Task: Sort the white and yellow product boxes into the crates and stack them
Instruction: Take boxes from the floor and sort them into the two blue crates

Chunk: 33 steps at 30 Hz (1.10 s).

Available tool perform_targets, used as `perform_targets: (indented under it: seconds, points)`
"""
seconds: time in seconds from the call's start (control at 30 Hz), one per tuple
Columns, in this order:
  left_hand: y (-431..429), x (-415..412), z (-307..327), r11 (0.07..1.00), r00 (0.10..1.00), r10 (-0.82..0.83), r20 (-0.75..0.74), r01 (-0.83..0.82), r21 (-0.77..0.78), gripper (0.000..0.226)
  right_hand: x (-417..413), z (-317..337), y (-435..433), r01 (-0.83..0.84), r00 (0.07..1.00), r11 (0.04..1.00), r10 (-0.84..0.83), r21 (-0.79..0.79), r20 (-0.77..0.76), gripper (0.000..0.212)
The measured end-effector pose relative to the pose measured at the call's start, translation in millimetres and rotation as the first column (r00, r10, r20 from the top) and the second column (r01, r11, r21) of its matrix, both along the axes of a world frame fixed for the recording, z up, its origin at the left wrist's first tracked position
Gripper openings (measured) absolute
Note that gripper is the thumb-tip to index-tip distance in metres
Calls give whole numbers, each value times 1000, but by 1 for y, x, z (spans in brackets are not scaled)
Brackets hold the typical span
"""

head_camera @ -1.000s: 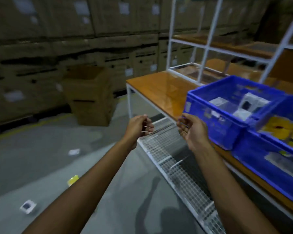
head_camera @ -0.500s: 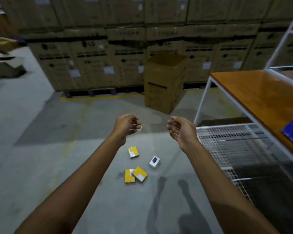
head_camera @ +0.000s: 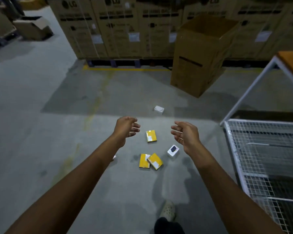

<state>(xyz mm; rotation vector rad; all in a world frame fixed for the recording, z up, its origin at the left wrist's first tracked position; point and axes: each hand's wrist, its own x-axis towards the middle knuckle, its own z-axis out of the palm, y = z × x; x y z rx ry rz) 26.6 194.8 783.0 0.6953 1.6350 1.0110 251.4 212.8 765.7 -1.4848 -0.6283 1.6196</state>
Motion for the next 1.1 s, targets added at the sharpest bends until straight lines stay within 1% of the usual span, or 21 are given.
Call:
perform_targets:
  seconds: [0.13, 0.2, 0.27, 0.43, 0.53, 0.6, 0.67, 0.73, 0.77, 0.87, 0.9, 0.97, 1.03, 1.1]
  points:
    - [42, -15, -70, 998, 999, -43, 2, 43, -35, 16, -13, -74, 40, -24, 999, 998, 26, -62, 40, 12]
    - [61, -23, -116, 996, 998, -67, 6, 67, -53, 19, -22, -120, 61, -30, 997, 996, 36, -87, 64, 10]
    - [79, -32, -169, 994, 997, -73, 5, 73, -83, 16, -32, -171, 81, -37, 996, 994, 46, -104, 82, 11]
    - [106, -55, -330, 987, 996, -86, -17, 82, -141, 11, -57, -321, 120, -29, 989, 991, 48, -132, 140, 18]
    - [112, -71, -439, 982, 994, -101, -33, 95, -166, 10, -69, -423, 128, -61, 977, 989, 86, -135, 194, 14]
    - [116, -81, -505, 979, 993, -117, -34, 109, -173, 10, -79, -491, 133, -103, 967, 983, 134, -150, 215, 17]
    - [119, -91, -568, 977, 992, -123, -41, 113, -183, 15, -89, -558, 136, -164, 953, 972, 201, -171, 228, 18]
    - [126, -99, -626, 975, 990, -130, -49, 119, -186, 24, -96, -619, 141, -204, 936, 961, 247, -185, 252, 8]
    - [130, -103, -652, 971, 987, -150, -52, 137, -194, 28, -99, -651, 145, -225, 922, 957, 270, -184, 277, 8]
    - [143, -106, -722, 920, 956, -290, -55, 262, -291, 38, -104, -741, 151, -305, 842, 935, 354, -182, 408, 39]
    - [146, -106, -740, 900, 943, -329, -47, 298, -319, 43, -104, -766, 152, -342, 798, 922, 387, -181, 462, 44]
    - [151, -106, -776, 862, 925, -377, -41, 335, -381, 53, -101, -810, 152, -431, 685, 879, 465, -203, 561, 52]
    - [153, -107, -807, 825, 900, -433, -56, 371, -426, 66, -98, -836, 152, -506, 539, 824, 532, -254, 652, 69]
    - [156, -105, -836, 809, 894, -444, -67, 368, -459, 72, -94, -854, 156, -546, 408, 788, 547, -285, 730, 79]
